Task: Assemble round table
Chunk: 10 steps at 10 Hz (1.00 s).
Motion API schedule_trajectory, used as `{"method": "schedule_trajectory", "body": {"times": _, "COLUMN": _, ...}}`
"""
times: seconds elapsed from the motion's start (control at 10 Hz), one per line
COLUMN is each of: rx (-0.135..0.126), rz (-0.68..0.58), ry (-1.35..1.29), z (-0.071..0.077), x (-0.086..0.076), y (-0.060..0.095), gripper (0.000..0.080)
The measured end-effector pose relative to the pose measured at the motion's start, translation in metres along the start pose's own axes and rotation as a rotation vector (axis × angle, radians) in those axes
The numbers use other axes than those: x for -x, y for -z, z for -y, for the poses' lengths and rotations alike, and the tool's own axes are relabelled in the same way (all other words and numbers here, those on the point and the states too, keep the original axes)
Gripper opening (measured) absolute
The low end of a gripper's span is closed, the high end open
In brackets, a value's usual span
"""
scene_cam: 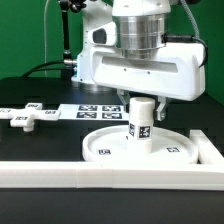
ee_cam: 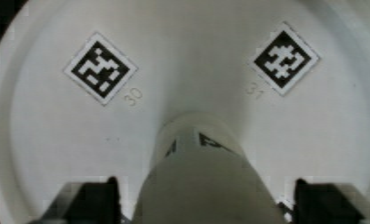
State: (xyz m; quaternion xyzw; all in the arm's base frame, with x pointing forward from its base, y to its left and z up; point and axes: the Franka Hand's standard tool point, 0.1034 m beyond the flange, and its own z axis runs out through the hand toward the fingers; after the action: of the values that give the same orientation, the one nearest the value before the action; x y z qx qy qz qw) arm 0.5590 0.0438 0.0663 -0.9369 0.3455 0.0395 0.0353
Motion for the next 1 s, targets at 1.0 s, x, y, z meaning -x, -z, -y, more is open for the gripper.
{"method": "schedule_trajectory", "body": {"times": 1.0, "rx": 0.030, "rz": 0.038, "ry": 0.373, "z": -0.010, "x": 0.028, "y": 0.012, "gripper": 0.0648}}
